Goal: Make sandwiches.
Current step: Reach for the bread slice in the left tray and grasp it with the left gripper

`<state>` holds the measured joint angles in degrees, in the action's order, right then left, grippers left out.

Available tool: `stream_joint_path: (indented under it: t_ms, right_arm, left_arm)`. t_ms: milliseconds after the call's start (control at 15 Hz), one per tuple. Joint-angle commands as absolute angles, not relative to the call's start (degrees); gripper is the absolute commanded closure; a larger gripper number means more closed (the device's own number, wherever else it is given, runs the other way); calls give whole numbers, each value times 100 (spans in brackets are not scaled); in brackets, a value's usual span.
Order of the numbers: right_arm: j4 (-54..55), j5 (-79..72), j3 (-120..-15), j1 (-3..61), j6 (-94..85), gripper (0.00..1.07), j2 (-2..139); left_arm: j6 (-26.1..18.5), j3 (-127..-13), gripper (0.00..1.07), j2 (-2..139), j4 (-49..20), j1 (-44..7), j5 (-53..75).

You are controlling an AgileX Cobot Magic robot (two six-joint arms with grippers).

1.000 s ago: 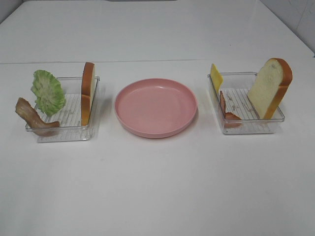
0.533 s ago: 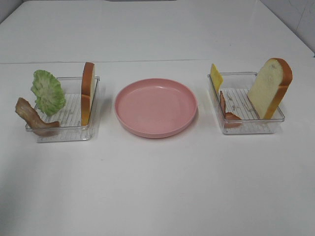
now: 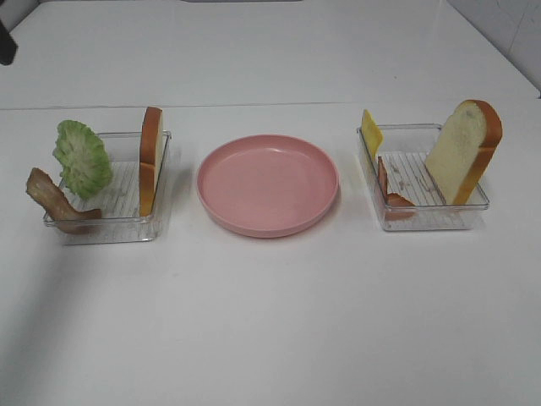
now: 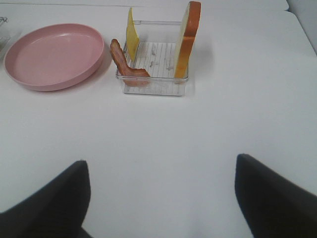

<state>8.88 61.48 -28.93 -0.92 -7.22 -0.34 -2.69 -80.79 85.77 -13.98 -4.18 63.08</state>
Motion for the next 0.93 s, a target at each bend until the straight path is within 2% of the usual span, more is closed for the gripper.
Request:
stream_joint_path:
  t_ms: [67, 333, 533, 667, 933]
  right_arm:
    - [900, 6091, -2899, -126, -745, 31, -109]
    - [900, 6091, -2899, -126, -745, 31, -109]
    - [900, 6091, -2899, -126, -745, 31, -109]
    - [905, 6091, -2899, -126, -745, 31, -109]
    - [905, 6091, -2899, -126, -745, 31, -109]
  left_arm:
    - [286, -8887, 26, 9419, -980, -871, 6727]
    - [1576, -10239, 27, 10697, 0, -1690, 7340]
    - [2108, -10777, 28, 11299, 132, -2074, 7368]
    - [2361, -11081, 28, 11860, 115, -2229, 7368]
    - [2366, -11092, 28, 12273, 126, -2229, 7368]
